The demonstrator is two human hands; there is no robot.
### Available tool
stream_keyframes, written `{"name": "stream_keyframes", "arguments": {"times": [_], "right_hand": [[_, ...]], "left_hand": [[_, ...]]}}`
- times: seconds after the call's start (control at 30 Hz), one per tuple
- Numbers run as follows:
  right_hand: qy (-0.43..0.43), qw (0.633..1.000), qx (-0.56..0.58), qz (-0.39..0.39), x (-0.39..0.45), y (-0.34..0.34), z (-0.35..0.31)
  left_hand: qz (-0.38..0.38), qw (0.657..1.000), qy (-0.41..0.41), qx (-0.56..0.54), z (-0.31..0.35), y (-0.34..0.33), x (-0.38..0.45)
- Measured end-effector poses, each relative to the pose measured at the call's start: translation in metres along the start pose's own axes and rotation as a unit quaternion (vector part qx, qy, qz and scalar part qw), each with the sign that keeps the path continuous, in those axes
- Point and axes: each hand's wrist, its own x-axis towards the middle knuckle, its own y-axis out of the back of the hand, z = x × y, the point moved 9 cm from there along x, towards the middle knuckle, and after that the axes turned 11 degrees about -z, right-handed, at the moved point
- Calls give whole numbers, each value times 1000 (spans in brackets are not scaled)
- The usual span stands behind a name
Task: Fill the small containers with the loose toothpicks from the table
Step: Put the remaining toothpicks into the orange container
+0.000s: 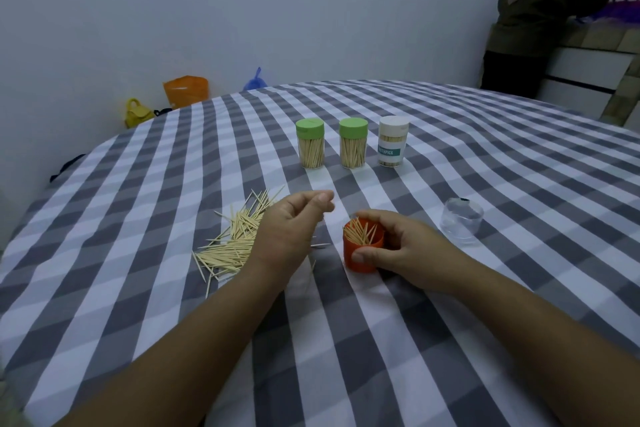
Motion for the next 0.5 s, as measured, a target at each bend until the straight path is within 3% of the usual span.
{"name": "stream_keyframes", "arguments": {"times": [0.1, 0.23, 0.3, 0.43, 0.5], "right_hand": [[-5, 1000, 12, -6, -1, 4, 4], [-3, 1000, 15, -8, -1, 5, 6], [-2, 1000, 15, -7, -1, 4, 6], [-1, 1000, 15, 2, -1, 4, 6], [-1, 1000, 16, 8, -1, 3, 4]], "left_hand": [[-22, 982, 38, 185, -6, 6, -1], [-163, 896, 113, 397, -19, -16, -9], [-180, 866, 111, 453, -17, -26, -14], [-191, 853, 118, 471, -17, -31, -16], [-203, 831, 124, 504, -15, -24, -15]]}}
